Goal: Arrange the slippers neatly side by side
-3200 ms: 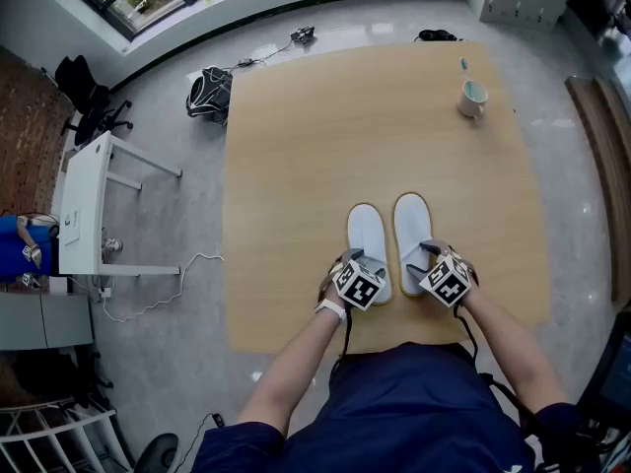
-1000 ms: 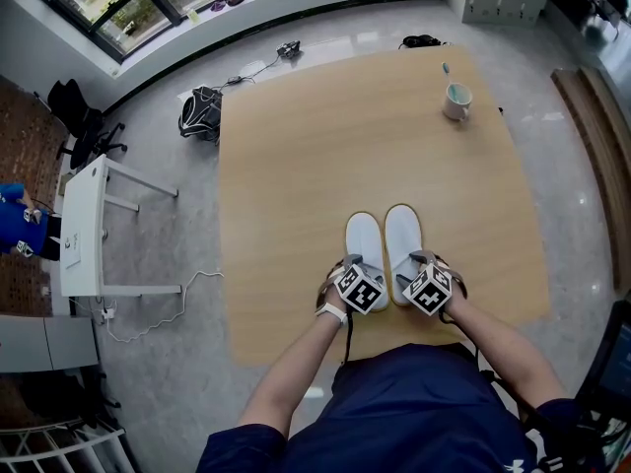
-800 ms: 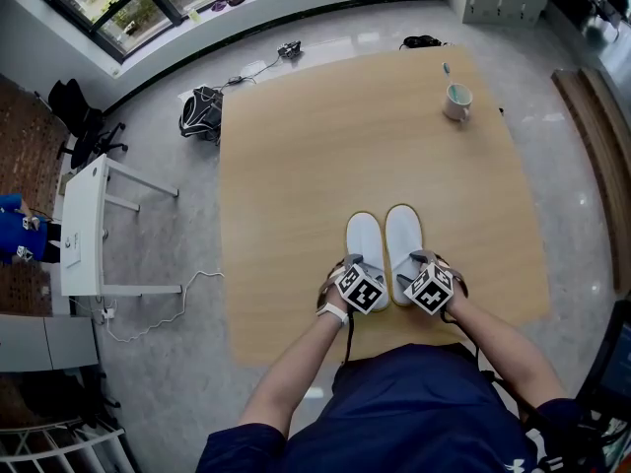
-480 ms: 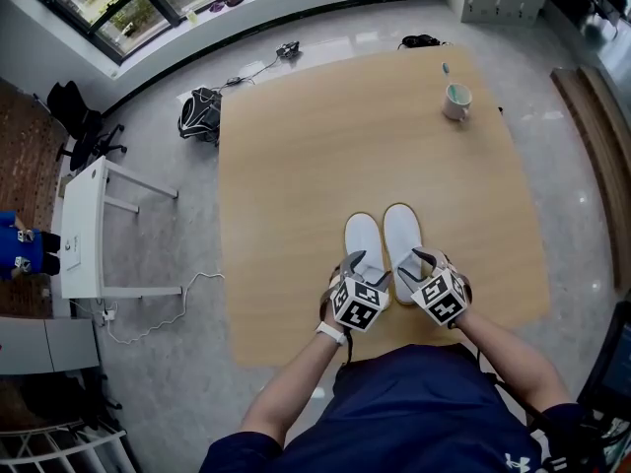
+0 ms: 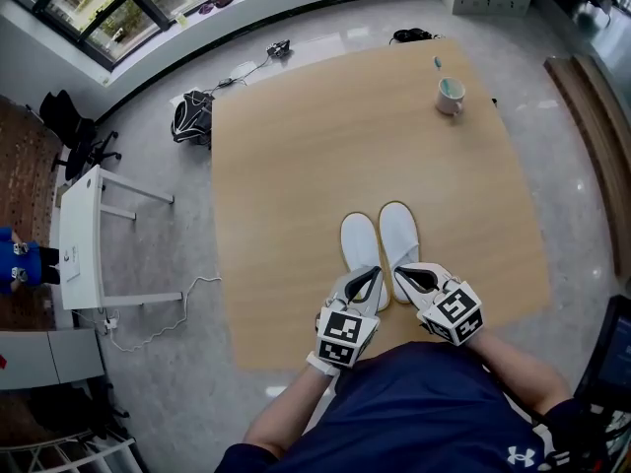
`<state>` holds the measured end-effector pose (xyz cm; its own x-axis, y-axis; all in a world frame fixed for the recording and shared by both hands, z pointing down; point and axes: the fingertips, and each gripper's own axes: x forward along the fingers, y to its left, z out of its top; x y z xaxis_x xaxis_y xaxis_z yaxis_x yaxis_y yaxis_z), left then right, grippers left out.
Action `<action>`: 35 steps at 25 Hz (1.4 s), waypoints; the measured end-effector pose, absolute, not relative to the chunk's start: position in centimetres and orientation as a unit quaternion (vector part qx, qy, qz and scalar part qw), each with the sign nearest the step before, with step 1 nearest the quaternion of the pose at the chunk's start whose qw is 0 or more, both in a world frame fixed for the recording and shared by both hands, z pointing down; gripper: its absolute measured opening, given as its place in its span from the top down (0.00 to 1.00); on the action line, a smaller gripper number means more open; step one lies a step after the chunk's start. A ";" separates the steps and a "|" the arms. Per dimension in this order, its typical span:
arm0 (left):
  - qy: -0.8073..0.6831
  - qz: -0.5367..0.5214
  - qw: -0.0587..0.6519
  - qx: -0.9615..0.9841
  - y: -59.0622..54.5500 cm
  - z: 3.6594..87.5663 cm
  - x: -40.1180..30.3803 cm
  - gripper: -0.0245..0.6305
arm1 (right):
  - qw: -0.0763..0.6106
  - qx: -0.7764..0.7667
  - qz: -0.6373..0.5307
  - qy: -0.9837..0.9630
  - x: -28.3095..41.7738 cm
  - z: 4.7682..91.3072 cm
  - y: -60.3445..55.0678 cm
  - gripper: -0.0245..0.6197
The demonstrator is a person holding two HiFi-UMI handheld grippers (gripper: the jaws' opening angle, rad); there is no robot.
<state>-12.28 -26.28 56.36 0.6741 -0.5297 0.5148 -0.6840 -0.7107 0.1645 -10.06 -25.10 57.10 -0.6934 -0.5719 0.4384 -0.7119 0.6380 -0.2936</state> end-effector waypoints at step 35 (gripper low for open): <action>-0.293 0.267 0.229 0.889 -22.2 60.5 -10.2 0.96 | 0.164 0.377 0.262 -0.873 -8.1 59.2 -23.5 0.95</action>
<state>-10.24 -22.20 60.50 0.6857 -0.3978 0.6095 -0.6429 -0.7237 0.2509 -8.09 -23.53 59.21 -0.6619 -0.5726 0.4837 -0.7444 0.5779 -0.3345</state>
